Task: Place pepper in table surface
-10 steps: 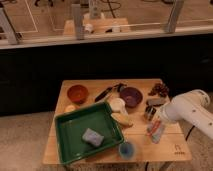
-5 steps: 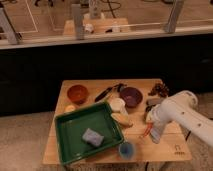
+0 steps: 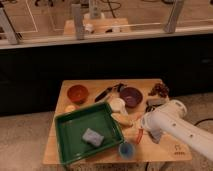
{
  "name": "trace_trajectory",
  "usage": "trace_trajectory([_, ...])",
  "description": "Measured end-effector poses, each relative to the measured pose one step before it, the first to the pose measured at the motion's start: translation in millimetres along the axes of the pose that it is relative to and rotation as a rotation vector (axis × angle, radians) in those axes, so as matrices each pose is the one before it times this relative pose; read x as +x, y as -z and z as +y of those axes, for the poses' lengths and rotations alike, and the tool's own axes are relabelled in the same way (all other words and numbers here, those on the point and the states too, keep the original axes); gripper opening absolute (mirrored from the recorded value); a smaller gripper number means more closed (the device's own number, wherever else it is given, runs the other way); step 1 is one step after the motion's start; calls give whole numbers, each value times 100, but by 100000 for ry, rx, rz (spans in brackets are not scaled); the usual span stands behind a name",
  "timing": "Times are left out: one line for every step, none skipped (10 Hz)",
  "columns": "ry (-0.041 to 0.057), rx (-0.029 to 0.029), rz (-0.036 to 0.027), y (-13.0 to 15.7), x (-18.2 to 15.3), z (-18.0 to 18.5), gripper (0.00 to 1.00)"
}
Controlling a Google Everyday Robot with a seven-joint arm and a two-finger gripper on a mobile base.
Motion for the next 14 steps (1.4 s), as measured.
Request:
trace_trajectory([2908, 1160, -523, -271, -547, -203, 8])
trace_trajectory([1061, 945, -761, -251, -411, -76, 18])
trace_trajectory([869, 738, -737, -262, -319, -119, 30])
trace_trajectory([737, 478, -515, -171, -119, -162, 39])
trace_trajectory([541, 347, -599, -215, -112, -142, 48])
trace_trajectory([847, 149, -807, -345, -86, -231, 60])
trace_trajectory([764, 25, -763, -316, -32, -225, 70])
trace_trajectory([811, -97, -574, -275, 20, -192, 76])
trace_trajectory([197, -211, -618, -300, 35, -85, 80])
trace_trajectory([-682, -274, -562, -219, 60, 80, 80])
trace_trajectory([-2218, -635, -673, -202, 260, 327, 80])
trace_trajectory([-4481, -710, -1672, -338, 498, 487, 80])
trace_trajectory([-6669, -60, -3624, -355, 621, 750, 80])
trace_trajectory([-4411, -162, -3184, -307, 295, 472, 80])
